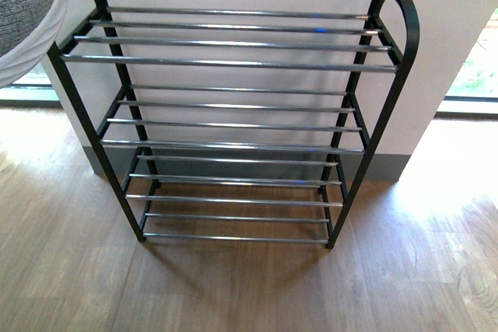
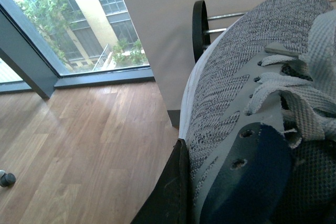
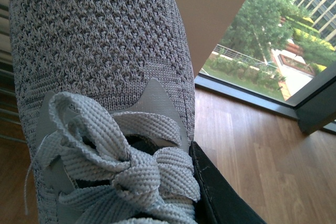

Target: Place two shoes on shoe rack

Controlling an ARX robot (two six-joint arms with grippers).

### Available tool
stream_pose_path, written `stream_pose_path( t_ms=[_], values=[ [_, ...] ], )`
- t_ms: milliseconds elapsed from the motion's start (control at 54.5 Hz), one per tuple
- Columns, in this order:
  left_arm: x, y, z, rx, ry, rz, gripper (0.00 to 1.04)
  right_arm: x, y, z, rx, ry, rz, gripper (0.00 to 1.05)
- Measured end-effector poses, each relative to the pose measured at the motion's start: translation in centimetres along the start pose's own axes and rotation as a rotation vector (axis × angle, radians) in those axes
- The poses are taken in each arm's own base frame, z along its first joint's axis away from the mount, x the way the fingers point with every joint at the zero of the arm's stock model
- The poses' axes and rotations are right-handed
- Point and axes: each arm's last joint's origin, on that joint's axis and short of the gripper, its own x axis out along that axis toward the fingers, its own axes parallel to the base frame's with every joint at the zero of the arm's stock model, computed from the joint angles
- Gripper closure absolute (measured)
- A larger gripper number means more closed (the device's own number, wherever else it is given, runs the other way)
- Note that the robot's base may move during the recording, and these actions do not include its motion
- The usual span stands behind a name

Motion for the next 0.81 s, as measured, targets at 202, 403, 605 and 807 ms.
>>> stream_pose_path(
  t_ms=[202, 403, 605, 807],
  values=[
    [0.0, 0.0, 0.0, 0.0, 0.0, 0.001, 1.03, -0.01, -0.01, 0.03, 0.0, -0.001, -0.001, 1.03],
    [0.0, 0.0, 0.0, 0.0, 0.0, 0.0, 1.03, -0.01, -0.01, 0.03, 0.0, -0.001, -0.001, 1.03],
    [0.0, 0.0, 0.0, 0.0, 0.0, 0.001, 1.03, -0.01, -0.01, 0.03, 0.0, -0.001, -0.001, 1.03],
    [0.0, 0.0, 0.0, 0.0, 0.0, 0.001, 1.03, -0.01, -0.01, 0.03, 0.0, -0.001, -0.001, 1.03]
  ],
)
